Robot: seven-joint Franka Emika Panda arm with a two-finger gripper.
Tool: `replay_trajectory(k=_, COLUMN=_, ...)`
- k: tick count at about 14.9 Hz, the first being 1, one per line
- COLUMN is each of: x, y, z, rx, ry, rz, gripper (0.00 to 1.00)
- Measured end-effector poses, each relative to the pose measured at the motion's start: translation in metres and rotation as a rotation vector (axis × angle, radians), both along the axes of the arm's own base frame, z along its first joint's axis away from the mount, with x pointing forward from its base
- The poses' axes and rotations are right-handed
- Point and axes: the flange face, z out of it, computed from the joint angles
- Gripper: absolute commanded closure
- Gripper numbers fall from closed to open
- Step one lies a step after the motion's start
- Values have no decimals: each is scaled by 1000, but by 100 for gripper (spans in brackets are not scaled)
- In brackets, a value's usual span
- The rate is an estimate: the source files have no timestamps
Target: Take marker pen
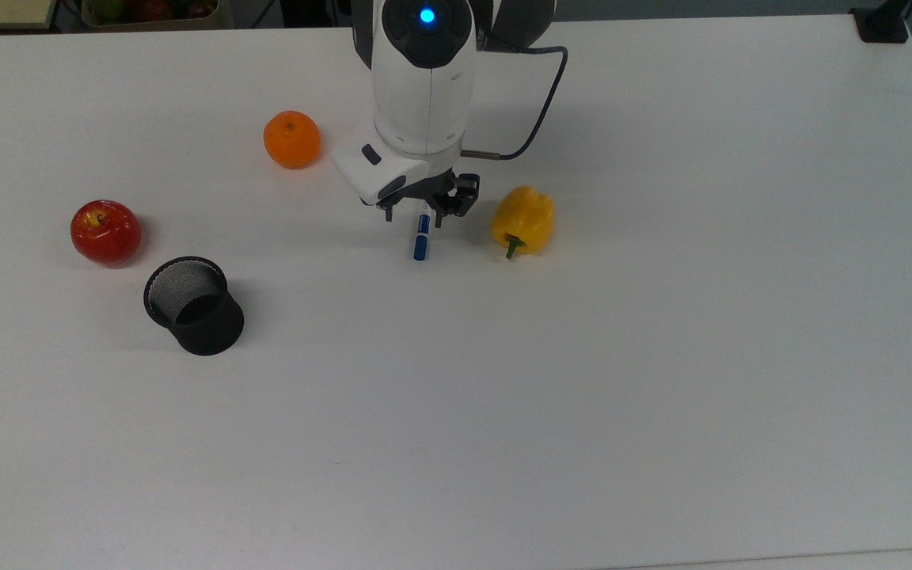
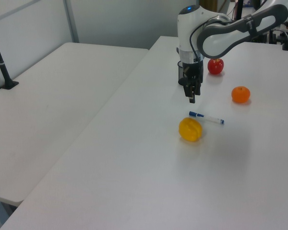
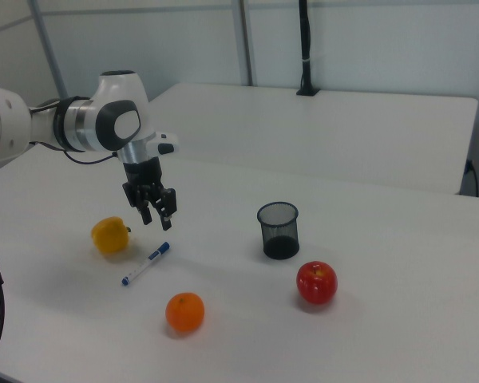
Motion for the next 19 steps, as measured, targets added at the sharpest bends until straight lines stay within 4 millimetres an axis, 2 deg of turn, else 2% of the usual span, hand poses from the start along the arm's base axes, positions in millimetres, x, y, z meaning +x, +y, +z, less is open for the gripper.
replay_trajectory(k=6, x=1, y=0, z=3, rx=1, ry=-6, rz=0, gripper=0)
replay_trajectory(k=8, x=2, y=0, z=15, rx=5, ry=-26, rz=0, gripper=0)
replay_trajectory(k=10, x=3, y=0, z=39, rx=12, ry=-66, rz=0, gripper=0)
replay_trajectory(k=12, x=-4, y=-2, z=74, rx=19, ry=-96, rz=18, gripper=0)
replay_trajectory(k=16, x=-38, y=-12, z=146, rx=20, ry=-74, rz=99, gripper=0)
replay_trajectory(k=19, x=-71, y=-30, z=202, rx=22, ry=-71, rz=123, gripper=0)
